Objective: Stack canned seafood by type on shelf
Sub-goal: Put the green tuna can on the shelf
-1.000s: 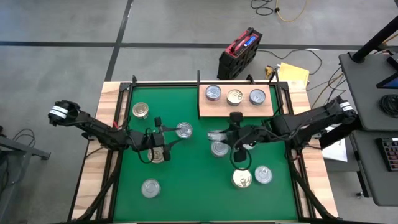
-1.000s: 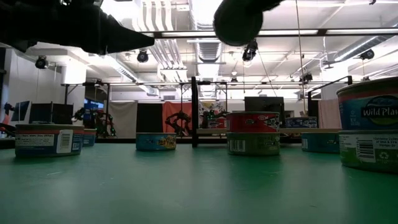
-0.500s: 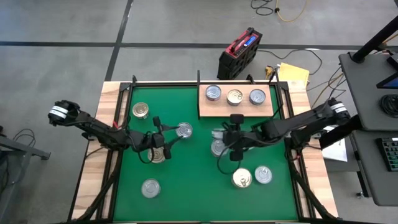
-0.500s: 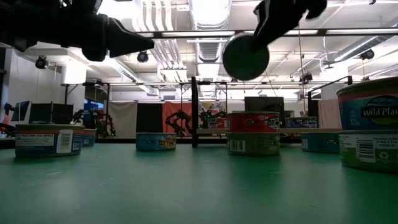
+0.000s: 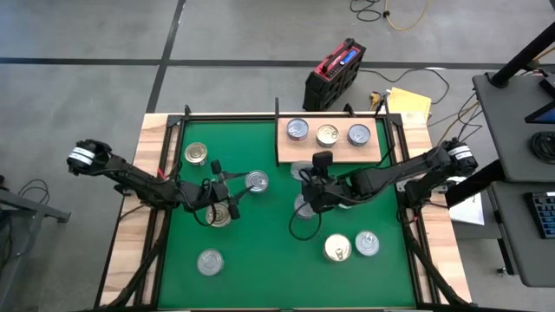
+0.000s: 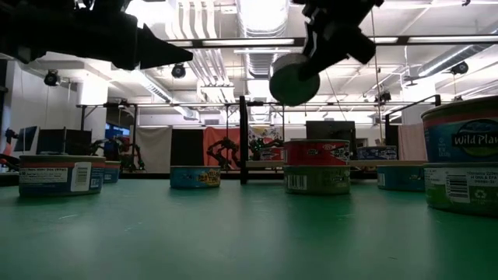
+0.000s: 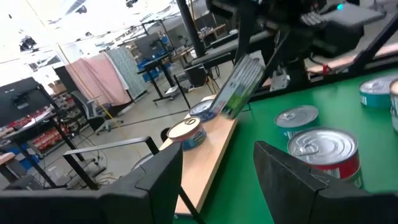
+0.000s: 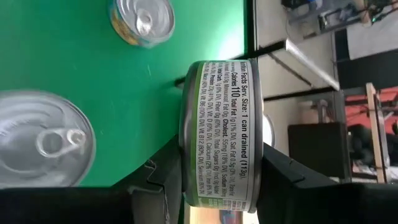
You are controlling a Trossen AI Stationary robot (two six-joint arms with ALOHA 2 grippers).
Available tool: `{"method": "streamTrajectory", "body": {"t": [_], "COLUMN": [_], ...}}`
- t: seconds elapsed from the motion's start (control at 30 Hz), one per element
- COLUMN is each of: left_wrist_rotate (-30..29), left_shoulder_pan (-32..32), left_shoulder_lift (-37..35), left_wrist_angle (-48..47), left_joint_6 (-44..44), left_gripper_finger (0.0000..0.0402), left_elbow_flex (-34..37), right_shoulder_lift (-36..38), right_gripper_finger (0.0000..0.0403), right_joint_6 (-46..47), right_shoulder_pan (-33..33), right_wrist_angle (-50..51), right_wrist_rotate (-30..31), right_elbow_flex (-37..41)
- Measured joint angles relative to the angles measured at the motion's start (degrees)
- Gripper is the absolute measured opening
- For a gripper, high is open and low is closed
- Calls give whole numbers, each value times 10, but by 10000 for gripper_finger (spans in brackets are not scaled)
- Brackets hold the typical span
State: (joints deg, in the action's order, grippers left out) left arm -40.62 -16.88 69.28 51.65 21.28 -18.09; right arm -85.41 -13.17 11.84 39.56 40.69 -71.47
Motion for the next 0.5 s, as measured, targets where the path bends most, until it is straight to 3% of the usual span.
{"method": "streamTrajectory", "body": {"t": [0.5], "left_wrist_rotate": [0], "left_shoulder_pan": [0], "left_shoulder_lift": [0], "left_wrist_angle": [2], "left_joint_6": [-15], "left_gripper_finger": [182], "left_elbow_flex": [0], "right_shoulder_lift": [-1], "right_gripper_finger": [131], "right_joint_6": [-71], "right_shoulder_pan": [-95], "right_wrist_angle": [-35], "right_wrist_rotate": [-69], "right_elbow_flex": [25]}}
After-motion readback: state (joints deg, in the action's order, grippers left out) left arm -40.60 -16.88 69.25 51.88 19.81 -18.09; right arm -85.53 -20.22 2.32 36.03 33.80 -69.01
